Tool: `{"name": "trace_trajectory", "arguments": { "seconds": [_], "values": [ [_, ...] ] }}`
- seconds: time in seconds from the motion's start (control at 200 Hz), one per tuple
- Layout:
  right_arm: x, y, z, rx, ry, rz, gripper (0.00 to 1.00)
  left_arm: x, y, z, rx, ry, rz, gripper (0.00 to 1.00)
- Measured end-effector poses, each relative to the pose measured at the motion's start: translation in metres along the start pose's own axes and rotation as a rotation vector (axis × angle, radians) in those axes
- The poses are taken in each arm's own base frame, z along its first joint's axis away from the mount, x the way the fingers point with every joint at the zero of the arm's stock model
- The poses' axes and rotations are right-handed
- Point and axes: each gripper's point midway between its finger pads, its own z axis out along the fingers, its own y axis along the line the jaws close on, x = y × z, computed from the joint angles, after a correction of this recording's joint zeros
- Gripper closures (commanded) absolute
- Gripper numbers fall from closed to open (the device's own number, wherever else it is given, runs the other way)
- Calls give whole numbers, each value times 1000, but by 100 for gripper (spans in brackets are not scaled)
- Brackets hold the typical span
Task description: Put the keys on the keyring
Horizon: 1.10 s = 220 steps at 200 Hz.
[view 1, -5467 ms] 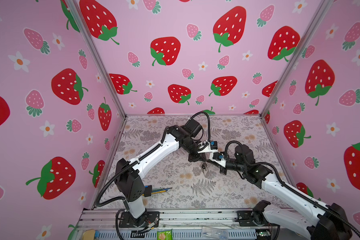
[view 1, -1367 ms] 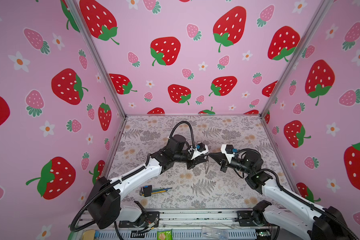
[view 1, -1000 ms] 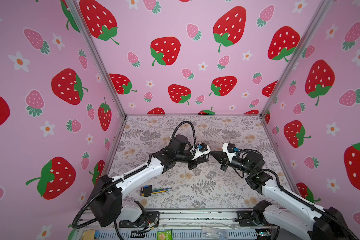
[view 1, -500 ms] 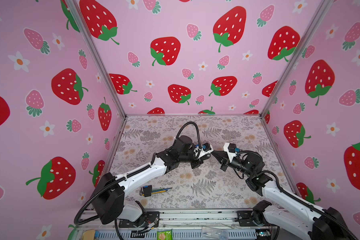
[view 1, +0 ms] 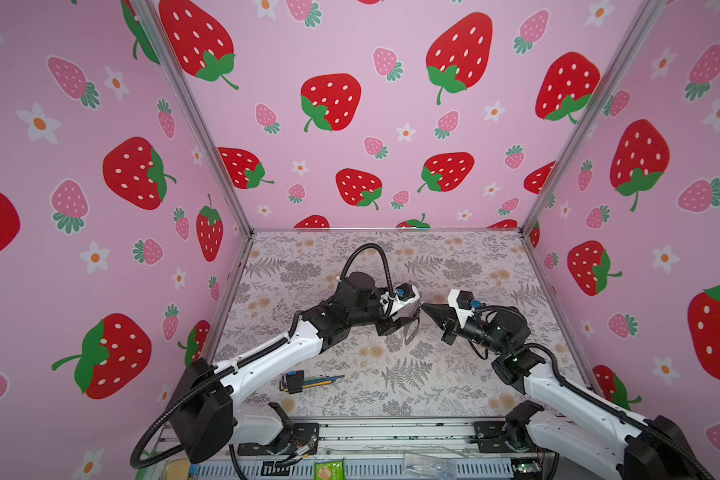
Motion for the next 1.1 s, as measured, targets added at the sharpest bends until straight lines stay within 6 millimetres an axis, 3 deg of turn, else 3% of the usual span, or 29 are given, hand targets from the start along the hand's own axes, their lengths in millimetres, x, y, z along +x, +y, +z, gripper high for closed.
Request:
{"name": "trace_trajectory", "arguments": {
  "seconds": [0.085,0.195,0.275,0.575,1.101],
  "values": [
    [2,7,-1,-39,2,-17,100,-6,12,-17,-36,-29,13,31],
    [6,14,0,-87,5,-30,100,-12,21,-34,-36,-66,31,44],
    [8,17,2,-114,7,-28,100,-13,17,-39,7,-81,41,47],
    [18,25,7,-185,30,-2,100,-17,-8,-35,187,-120,62,50],
    [0,29,10,-226,-9,-11,100,-16,-21,-27,306,-141,41,64]
  ]
}}
